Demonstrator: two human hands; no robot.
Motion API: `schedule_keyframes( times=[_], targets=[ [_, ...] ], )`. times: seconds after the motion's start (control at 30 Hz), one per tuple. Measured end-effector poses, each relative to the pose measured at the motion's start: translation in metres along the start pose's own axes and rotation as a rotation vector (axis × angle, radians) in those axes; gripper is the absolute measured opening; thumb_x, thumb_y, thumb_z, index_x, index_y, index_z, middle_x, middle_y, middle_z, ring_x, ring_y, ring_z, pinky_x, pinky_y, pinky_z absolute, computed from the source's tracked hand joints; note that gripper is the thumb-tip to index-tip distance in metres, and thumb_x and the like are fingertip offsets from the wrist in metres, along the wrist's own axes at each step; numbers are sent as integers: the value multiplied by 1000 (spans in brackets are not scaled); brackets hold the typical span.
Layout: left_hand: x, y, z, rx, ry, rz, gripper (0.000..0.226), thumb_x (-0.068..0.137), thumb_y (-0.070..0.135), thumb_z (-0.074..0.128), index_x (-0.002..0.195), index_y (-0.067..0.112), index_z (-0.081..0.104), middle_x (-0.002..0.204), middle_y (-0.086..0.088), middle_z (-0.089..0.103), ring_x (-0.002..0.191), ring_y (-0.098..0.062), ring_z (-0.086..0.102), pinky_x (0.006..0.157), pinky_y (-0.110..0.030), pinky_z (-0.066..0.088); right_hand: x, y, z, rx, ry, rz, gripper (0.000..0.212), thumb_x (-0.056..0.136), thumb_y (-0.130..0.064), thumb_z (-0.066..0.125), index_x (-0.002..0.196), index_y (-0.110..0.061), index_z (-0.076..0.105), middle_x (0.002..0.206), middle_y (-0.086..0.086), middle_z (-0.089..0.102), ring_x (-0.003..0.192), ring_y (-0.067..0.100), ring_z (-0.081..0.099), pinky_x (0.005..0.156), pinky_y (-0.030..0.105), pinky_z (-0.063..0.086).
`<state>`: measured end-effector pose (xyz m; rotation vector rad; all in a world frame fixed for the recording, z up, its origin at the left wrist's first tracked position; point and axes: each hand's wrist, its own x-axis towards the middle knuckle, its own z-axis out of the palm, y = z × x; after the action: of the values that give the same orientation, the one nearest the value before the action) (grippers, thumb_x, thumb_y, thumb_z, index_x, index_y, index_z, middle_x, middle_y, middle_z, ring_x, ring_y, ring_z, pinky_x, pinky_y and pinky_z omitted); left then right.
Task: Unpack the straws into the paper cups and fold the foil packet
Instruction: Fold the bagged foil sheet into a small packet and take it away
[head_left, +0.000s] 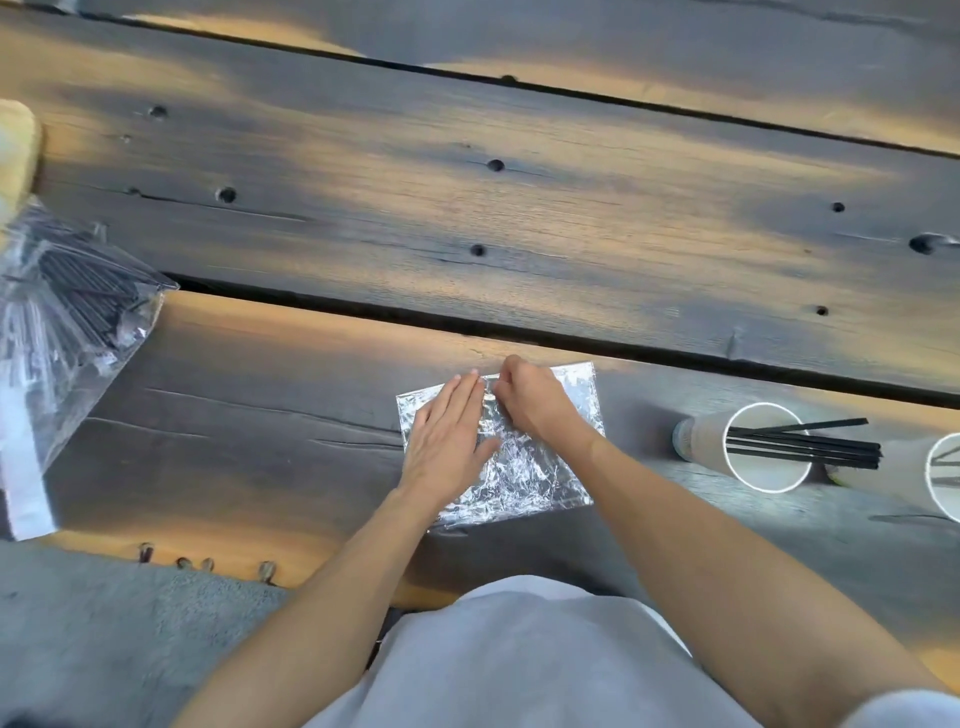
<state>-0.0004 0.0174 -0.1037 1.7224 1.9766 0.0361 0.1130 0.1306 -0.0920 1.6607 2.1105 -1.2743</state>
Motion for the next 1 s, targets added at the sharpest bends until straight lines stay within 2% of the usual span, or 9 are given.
schedule_keyframes(
  times=[0.07, 0.17, 0.27, 0.33, 0.43, 0.57, 0.7, 0.87, 1.0],
  targets=[
    [5, 5, 0, -43, 122, -50, 61, 98, 37, 51, 152, 16, 33, 160, 3, 31, 146, -18, 25, 115, -40, 26, 4, -3, 1, -55, 12, 36, 19, 99, -30, 49, 96, -11, 51, 95, 19, 68, 84, 37, 64, 75, 41, 54],
    [18, 10, -4, -136, 290, -151, 36, 94, 23, 59, 129, 16, 62, 137, -3, 53, 122, -24, 44, 97, -44, 45, 9, -7, 0, -92, 11, 78, 24, 99, -32, 49, 102, -9, 55, 102, 20, 66, 92, 39, 64, 77, 43, 53],
    [33, 9, -5, -263, 364, -247, 15, 89, 18, 69, 103, 15, 72, 118, -3, 57, 106, -24, 47, 85, -43, 48, 12, -9, 1, -124, 22, 94, 23, 100, -34, 51, 95, -12, 54, 101, 18, 67, 91, 38, 64, 77, 44, 55],
    [43, 10, -8, -337, 367, -301, 8, 85, 19, 74, 90, 15, 70, 113, 0, 55, 104, -21, 45, 85, -38, 46, 14, -9, 2, -114, 29, 107, 23, 99, -36, 51, 91, -14, 53, 100, 16, 66, 89, 37, 64, 77, 44, 55],
    [57, 9, -12, -427, 359, -399, 18, 76, 23, 82, 76, 17, 65, 105, 2, 52, 99, -16, 44, 88, -33, 44, 17, -10, 1, -104, 20, 138, 26, 97, -36, 52, 94, -12, 59, 98, 14, 66, 86, 36, 63, 74, 41, 55],
    [65, 1, -16, -530, 317, -474, 19, 73, 25, 84, 71, 17, 68, 100, 2, 50, 99, -16, 45, 89, -34, 48, 21, -12, -3, -99, -17, 170, 25, 94, -37, 55, 85, -14, 57, 91, 13, 66, 80, 35, 65, 70, 39, 56],
    [65, -3, -23, -471, 277, -464, 27, 73, 26, 84, 62, 14, 62, 98, 2, 48, 97, -17, 43, 83, -35, 48, 23, -9, -4, -53, -15, 185, 24, 92, -35, 61, 79, -14, 57, 88, 11, 66, 77, 32, 64, 68, 36, 54],
    [58, -18, -32, -373, 270, -506, 27, 71, 33, 84, 59, 20, 63, 99, 4, 45, 96, -16, 39, 90, -33, 36, 20, -4, -3, 37, 10, 210, 20, 90, -29, 62, 74, -17, 62, 74, 6, 69, 64, 27, 69, 64, 45, 61],
    [55, -29, -39, -364, 248, -474, 24, 71, 29, 84, 59, 21, 65, 100, 4, 46, 98, -16, 38, 89, -34, 34, 21, -5, -8, 100, 15, 267, 21, 88, -24, 64, 70, -15, 63, 67, 8, 73, 56, 25, 71, 59, 44, 62]
  ],
)
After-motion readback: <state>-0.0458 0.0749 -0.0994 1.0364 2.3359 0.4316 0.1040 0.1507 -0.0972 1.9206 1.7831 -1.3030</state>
